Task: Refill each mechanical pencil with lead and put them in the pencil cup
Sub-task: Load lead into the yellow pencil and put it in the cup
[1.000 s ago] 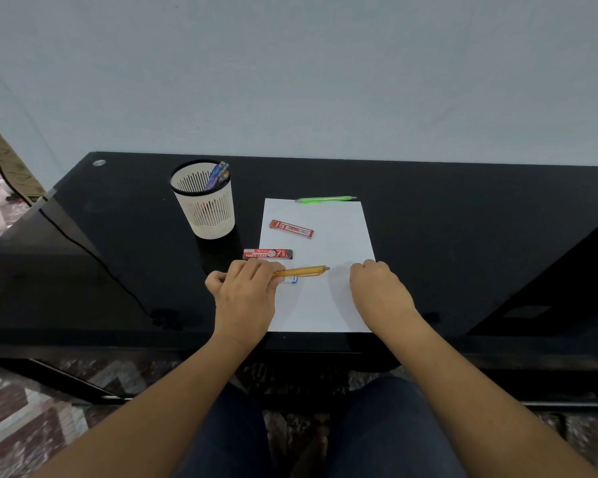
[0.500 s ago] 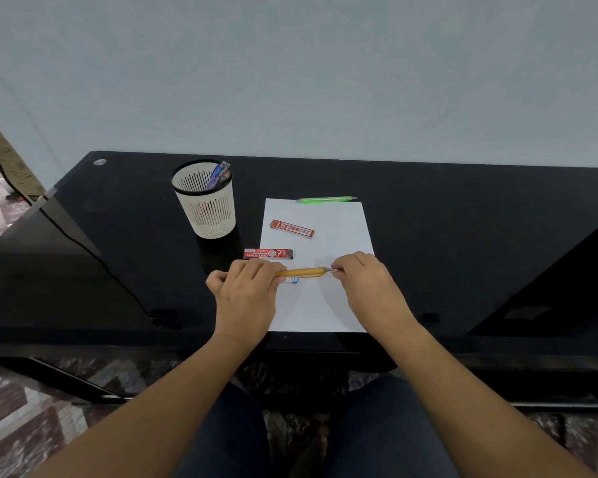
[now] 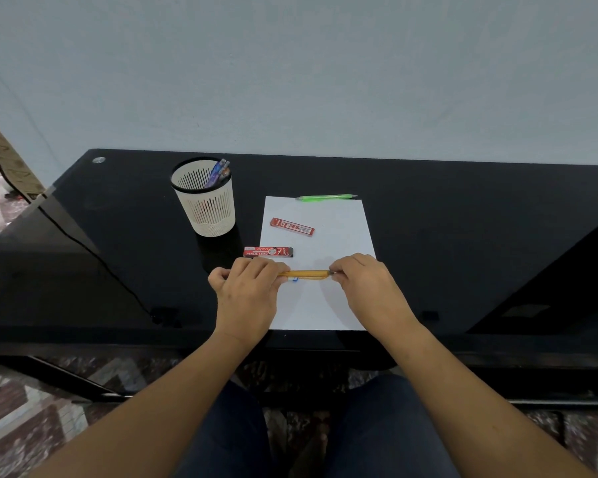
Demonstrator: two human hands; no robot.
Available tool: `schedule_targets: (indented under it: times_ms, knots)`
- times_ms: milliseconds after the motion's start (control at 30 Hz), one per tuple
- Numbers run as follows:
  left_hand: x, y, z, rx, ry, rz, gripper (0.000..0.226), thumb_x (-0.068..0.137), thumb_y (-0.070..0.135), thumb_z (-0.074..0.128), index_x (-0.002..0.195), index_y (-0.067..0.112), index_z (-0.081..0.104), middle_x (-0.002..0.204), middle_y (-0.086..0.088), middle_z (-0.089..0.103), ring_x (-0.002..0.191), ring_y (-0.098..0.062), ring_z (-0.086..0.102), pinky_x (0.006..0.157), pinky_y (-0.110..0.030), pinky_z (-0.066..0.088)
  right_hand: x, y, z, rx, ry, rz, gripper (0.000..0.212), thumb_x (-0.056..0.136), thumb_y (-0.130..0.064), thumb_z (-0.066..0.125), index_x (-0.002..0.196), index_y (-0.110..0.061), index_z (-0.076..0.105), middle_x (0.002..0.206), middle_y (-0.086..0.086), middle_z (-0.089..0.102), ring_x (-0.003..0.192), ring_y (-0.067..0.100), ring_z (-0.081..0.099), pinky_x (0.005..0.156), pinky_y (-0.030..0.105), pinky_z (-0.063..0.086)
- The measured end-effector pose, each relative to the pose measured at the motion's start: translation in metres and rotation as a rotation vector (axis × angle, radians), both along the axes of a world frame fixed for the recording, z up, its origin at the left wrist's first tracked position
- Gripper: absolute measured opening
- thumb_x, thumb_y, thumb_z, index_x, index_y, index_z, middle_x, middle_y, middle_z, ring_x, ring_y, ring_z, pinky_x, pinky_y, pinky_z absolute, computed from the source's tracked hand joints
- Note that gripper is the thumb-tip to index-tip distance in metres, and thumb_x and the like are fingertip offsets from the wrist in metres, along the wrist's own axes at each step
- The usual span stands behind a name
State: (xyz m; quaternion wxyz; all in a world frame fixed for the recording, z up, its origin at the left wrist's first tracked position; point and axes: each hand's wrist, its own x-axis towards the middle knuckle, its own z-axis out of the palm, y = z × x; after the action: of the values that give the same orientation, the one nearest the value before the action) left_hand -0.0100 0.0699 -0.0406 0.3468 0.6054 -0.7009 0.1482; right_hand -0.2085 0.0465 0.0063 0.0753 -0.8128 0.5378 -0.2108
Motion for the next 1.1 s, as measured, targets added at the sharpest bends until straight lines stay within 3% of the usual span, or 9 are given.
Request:
schedule_targets:
  times_ms: [233, 400, 500, 667, 800, 933, 1100]
  knots:
    - [0.0, -0.001, 0.0, -0.007, -0.01, -0.008, 0.008, 0.086, 0.023, 0.072, 0.093, 0.027, 0.07, 0.091, 0.012, 0.066, 0.086, -0.015, 0.058, 0.081, -0.031, 0.017, -0.001, 0.004, 0.003, 0.079, -0.048, -0.043, 0.026, 0.096, -0.021, 0.054, 0.122, -0.019, 0.054, 0.099, -0.002, 0.062, 0.087, 0.011, 0.053, 0.077, 0.027, 0.051]
    - [0.002, -0.003, -0.003, -0.025, -0.033, -0.037, 0.008, 0.09, 0.025, 0.063, 0.093, 0.027, 0.07, 0.089, 0.013, 0.067, 0.085, -0.014, 0.058, 0.08, -0.034, 0.02, 0.0, 0.007, 0.003, 0.078, -0.061, -0.043, 0.025, 0.096, -0.018, 0.054, 0.121, -0.018, 0.054, 0.098, 0.0, 0.062, 0.086, 0.013, 0.054, 0.076, 0.028, 0.052]
    - [0.002, -0.003, -0.003, -0.017, -0.042, -0.068, 0.009, 0.087, 0.019, 0.07, 0.093, 0.025, 0.072, 0.089, 0.011, 0.068, 0.085, -0.016, 0.06, 0.079, -0.036, 0.023, -0.002, 0.008, -0.001, 0.08, -0.064, -0.043, 0.024, 0.096, -0.017, 0.054, 0.12, -0.018, 0.054, 0.097, 0.0, 0.062, 0.083, 0.013, 0.055, 0.074, 0.028, 0.053]
    - [0.0, -0.004, -0.004, -0.038, -0.051, -0.056, 0.007, 0.088, 0.023, 0.067, 0.093, 0.025, 0.071, 0.089, 0.012, 0.067, 0.085, -0.015, 0.059, 0.08, -0.036, 0.023, -0.007, 0.006, -0.011, -0.008, -0.102, -0.008, 0.021, 0.09, -0.014, 0.063, 0.111, -0.012, 0.064, 0.096, 0.003, 0.063, 0.086, 0.019, 0.057, 0.073, 0.037, 0.054]
    - [0.0, -0.002, -0.005, -0.047, -0.065, -0.047, 0.015, 0.092, 0.033, 0.057, 0.094, 0.027, 0.071, 0.09, 0.012, 0.066, 0.086, -0.013, 0.058, 0.081, -0.037, 0.025, 0.0, 0.006, -0.018, -0.013, -0.113, 0.015, 0.028, 0.092, -0.021, 0.061, 0.119, -0.015, 0.063, 0.115, 0.003, 0.058, 0.102, 0.019, 0.054, 0.085, 0.032, 0.051]
    - [0.001, -0.003, -0.007, -0.034, -0.066, -0.064, 0.02, 0.093, 0.037, 0.054, 0.097, 0.027, 0.071, 0.093, 0.012, 0.067, 0.088, -0.013, 0.06, 0.085, -0.037, 0.025, 0.001, 0.005, -0.016, 0.093, -0.215, 0.016, 0.025, 0.095, -0.023, 0.055, 0.118, -0.017, 0.062, 0.107, -0.003, 0.059, 0.095, 0.01, 0.054, 0.086, 0.026, 0.049]
    - [0.001, -0.003, -0.008, -0.037, -0.06, -0.027, 0.016, 0.09, 0.038, 0.061, 0.096, 0.027, 0.071, 0.095, 0.013, 0.068, 0.092, -0.013, 0.06, 0.085, -0.039, 0.026, -0.01, 0.0, -0.001, 0.127, -0.292, 0.022, 0.018, 0.093, -0.021, 0.059, 0.11, -0.018, 0.063, 0.099, -0.009, 0.057, 0.086, 0.002, 0.054, 0.076, 0.006, 0.042]
